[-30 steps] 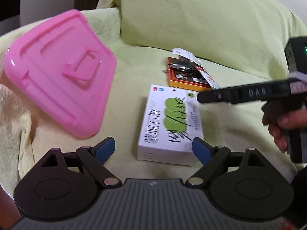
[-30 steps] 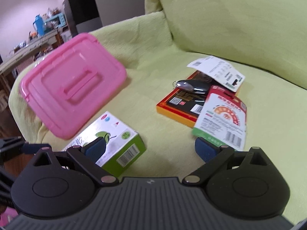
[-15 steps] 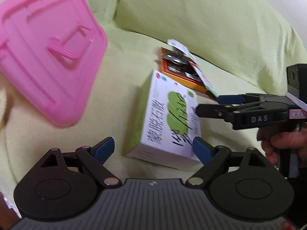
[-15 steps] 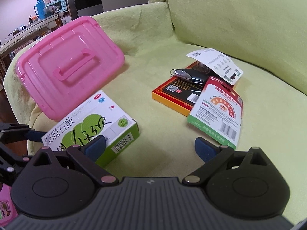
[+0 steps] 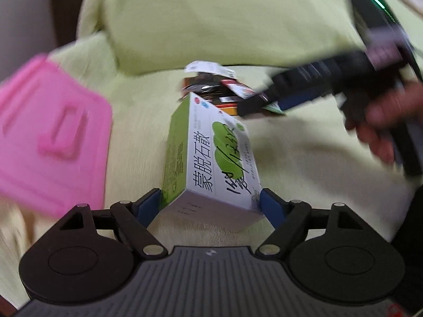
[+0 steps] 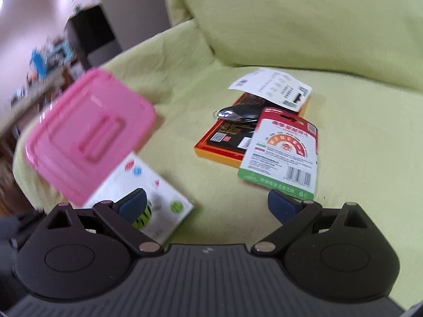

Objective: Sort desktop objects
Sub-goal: 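Tip the white-and-green box onto its end with the left gripper while the right tool approaches, then grasp the box's upper end with the right gripper while the left gripper holds its lower end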

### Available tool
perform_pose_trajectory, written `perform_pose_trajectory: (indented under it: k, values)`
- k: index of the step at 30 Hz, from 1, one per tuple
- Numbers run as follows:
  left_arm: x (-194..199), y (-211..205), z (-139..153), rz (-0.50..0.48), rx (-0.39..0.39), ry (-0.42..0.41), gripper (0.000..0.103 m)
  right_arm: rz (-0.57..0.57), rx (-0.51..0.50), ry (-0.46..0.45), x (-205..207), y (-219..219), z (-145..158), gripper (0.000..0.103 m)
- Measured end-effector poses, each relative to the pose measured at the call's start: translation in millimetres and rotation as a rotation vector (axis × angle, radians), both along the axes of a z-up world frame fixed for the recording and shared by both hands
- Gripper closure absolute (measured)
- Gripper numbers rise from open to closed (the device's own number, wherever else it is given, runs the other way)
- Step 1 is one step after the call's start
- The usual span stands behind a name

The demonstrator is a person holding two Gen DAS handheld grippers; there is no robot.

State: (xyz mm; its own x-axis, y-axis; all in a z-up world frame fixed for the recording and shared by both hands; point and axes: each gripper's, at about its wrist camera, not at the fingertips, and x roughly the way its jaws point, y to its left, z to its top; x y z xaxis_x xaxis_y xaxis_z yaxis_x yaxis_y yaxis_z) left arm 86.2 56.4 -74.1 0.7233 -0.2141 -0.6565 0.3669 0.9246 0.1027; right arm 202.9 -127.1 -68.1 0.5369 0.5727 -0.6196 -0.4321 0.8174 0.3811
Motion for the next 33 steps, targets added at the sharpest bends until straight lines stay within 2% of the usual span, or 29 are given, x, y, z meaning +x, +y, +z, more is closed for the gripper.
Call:
perform_pose_trajectory:
  k: [1,3,9,17,20,23,25,26,29,33]
  values:
    - [-2.2,-6.3,0.1,-0.023,0.038,-0.012,0.022,-0.009,0.012,0.017,2.1,-2.1,-1.3,0.006]
    - [-4.7,-13.3,-0.1,-0.055,0.058,-0.010,0.022,-0.018,0.033,0.043,4.9,-4.9,-3.1,0.006]
    - [1.1,-17.2,0.3,-0.054,-0.014,0.021,0.023,-0.011,0.034,0.028,2.6,-3.0,-1.7,0.006]
    - [9.9,-23.1,-1.9,-0.038,0.002,0.028,0.043,-0.032,0.050,0.027,2.8,-8.7,0.1,0.006]
    - [11.7,-23.2,-2.4,-0.059,0.006,0.033,0.045,-0.041,0.060,0.019,2.7,-10.6,1.6,0.006]
    - [12.6,-23.6,-0.9,-0.116,0.063,0.028,0.045,-0.034,0.067,0.001,0.9,-11.7,4.5,0.006]
    - [12.7,-21.9,0.5,-0.186,0.136,0.022,0.046,-0.007,0.083,-0.028,-2.9,-11.3,8.7,0.006]
    - [11.2,-20.8,1.2,-0.234,0.185,0.019,0.050,0.017,0.093,-0.048,-5.5,-9.8,11.4,0.006]
    - [10.5,-15.9,1.8,-0.361,0.299,0.028,0.049,0.083,0.081,-0.114,-15.0,-1.2,18.0,0.006]
    - [13.6,-9.0,1.5,-0.398,0.338,0.044,0.049,0.182,0.023,-0.208,-30.3,14.9,23.3,0.006]
